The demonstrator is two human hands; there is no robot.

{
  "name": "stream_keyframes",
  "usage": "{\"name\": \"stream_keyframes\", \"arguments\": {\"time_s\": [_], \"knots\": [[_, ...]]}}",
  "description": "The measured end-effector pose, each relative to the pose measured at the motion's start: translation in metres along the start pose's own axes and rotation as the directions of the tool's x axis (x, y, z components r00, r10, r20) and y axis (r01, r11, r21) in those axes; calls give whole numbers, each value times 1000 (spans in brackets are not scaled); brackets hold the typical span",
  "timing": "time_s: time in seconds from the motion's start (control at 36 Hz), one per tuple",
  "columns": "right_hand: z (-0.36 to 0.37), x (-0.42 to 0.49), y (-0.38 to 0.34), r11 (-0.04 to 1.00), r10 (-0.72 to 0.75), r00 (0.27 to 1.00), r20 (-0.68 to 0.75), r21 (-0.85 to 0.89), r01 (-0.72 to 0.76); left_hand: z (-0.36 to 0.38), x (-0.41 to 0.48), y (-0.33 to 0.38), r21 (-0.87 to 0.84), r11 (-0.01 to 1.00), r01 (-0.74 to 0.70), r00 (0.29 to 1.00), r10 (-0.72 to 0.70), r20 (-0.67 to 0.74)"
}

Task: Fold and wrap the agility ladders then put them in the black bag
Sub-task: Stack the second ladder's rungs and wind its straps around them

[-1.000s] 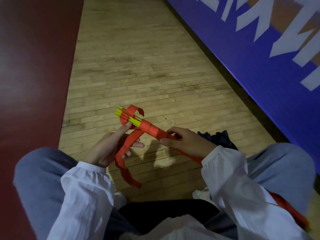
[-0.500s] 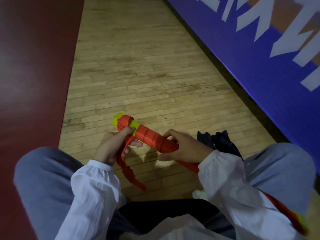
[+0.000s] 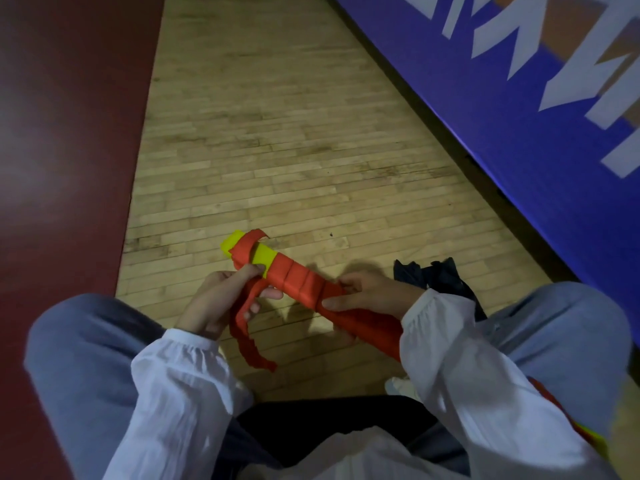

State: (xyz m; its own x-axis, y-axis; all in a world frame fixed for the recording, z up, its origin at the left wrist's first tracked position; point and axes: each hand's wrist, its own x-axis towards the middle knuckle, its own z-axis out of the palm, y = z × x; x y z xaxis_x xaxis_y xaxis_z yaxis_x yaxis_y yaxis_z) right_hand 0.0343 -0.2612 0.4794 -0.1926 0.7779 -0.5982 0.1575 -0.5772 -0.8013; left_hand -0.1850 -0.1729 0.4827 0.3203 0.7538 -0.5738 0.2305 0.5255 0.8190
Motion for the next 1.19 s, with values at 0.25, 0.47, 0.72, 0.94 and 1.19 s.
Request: {"name": "stream_keyframes", "arguments": {"time_s": [0.25,0.47,0.72,0.94,1.19], "knots": [[4,6,4,987,-126,979,-161,-116,108,-2,0,6,-3,1000,29,988,-28,149],[6,1,-5,931,-244,934,-261,-332,150,1,-1,11,109,994,15,994,-26,102],[15,2,-8,775,-365,875,-318,-625,96,17,-3,15,261,963,-71,997,73,2],[22,4,-4,602,-505,804,-314,-795,68,28,-1,13,219,972,-89,989,112,-97],[19,6,-3,698,-364,886,-288,-714,55,32,-5,14,231,972,-32,984,71,-164]]}}
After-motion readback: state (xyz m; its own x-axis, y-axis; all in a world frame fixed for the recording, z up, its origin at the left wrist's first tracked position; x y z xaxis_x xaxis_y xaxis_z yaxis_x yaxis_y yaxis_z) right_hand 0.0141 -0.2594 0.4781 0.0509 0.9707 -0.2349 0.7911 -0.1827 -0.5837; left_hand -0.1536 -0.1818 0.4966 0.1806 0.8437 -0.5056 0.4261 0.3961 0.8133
